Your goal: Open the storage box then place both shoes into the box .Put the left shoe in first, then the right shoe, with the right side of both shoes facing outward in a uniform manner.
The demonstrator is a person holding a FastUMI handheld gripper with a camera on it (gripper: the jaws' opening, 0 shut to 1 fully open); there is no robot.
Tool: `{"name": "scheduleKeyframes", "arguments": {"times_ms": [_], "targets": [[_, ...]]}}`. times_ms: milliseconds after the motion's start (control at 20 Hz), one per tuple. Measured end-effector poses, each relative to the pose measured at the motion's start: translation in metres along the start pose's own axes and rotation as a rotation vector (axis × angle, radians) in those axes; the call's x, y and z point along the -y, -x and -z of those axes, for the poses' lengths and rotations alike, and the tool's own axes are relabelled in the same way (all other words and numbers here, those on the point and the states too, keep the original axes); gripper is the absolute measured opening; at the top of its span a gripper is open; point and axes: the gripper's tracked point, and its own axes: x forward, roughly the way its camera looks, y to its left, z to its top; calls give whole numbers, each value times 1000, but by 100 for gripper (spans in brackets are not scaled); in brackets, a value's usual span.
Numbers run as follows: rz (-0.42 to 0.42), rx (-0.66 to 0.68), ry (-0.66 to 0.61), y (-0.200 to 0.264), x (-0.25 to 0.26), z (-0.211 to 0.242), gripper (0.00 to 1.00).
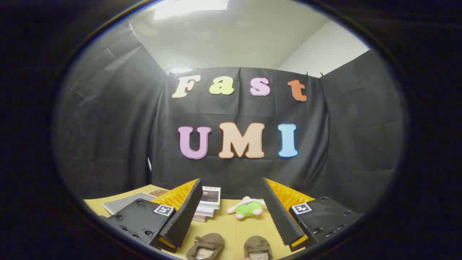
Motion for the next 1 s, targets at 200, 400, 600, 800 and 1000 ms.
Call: {"name": "scheduleKeyframes", "arguments": {"times_ms": [200, 400, 600, 800, 1000], "targets": [[-9, 10, 2, -2, 1, -6, 100], [-9, 0, 1, -3, 4, -5, 100], [-9, -4, -2, -4, 6, -4, 100], [-16, -21, -16, -4, 2, 2, 100], [-51, -77, -75, -1, -12, 17, 100]]}}
